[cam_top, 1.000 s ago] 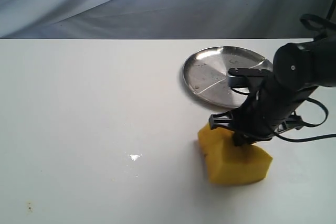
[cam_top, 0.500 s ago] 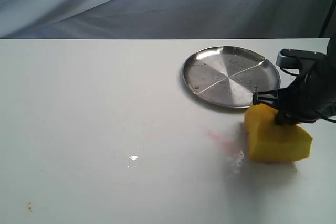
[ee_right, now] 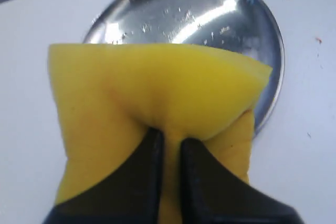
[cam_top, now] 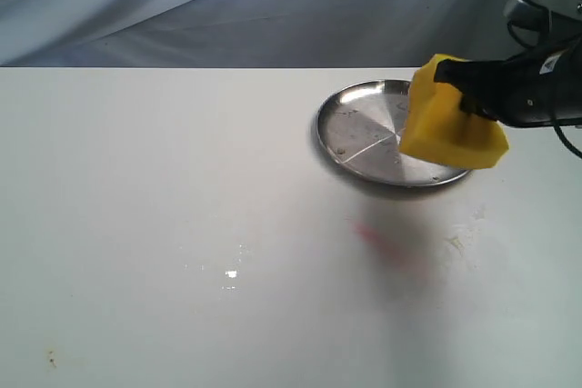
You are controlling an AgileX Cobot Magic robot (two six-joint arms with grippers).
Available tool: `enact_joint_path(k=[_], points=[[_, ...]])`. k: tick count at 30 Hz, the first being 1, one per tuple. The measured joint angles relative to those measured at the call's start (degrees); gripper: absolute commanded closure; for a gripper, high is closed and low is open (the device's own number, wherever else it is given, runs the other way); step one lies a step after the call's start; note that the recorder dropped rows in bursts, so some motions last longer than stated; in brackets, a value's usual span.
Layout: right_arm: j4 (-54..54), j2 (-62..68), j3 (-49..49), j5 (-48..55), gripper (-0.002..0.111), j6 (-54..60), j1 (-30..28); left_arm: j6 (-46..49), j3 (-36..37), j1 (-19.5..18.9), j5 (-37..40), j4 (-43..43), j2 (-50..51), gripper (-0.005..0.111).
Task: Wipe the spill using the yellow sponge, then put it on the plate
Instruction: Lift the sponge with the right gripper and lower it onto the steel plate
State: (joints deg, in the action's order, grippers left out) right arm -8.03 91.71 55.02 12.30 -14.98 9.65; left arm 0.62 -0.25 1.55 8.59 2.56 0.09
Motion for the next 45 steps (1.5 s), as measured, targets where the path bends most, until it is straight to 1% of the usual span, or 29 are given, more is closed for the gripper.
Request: enact_joint_path(k=[6,9,11,19,26,30,35,37,40,45], points=[[-0.36,1.74,0.0,-11.04,0.108,-1.57,0.11,0.0,0.0,0.0,0.0,0.0,0.0,0.105],[-1.14,4.22,0.1,-15.15,0.108,-1.94,0.54,0.0,0.0,0.0,0.0,0.0,0.0,0.105],[-1.79,6.34,0.94,-16.06,0.108,-2.1,1.09,0.0,0.0,0.0,0.0,0.0,0.0,0.105],[-2.18,18.47,11.13,-16.25,0.108,-2.34,3.64,0.0,0.0,0.0,0.0,0.0,0.0,0.105],[-2.18,25.0,17.98,-9.51,0.108,-3.18,3.64,0.0,0.0,0.0,0.0,0.0,0.0,0.105],[-2.18,27.01,20.04,-7.17,0.108,-3.18,3.64,0.0,0.0,0.0,0.0,0.0,0.0,0.105],[-2.18,27.49,20.42,-6.6,0.108,-3.31,3.64,0.0,0.0,0.0,0.0,0.0,0.0,0.105],[-1.71,27.49,20.56,-6.6,0.104,-3.42,3.64,0.0,0.0,0.0,0.0,0.0,0.0,0.105],[0.1,27.49,20.56,-6.52,0.09,-3.42,3.64,0.0,0.0,0.0,0.0,0.0,0.0,0.105],[1.77,27.49,20.56,-6.52,0.057,-3.42,3.64,0.0,0.0,0.0,0.0,0.0,0.0,0.105]])
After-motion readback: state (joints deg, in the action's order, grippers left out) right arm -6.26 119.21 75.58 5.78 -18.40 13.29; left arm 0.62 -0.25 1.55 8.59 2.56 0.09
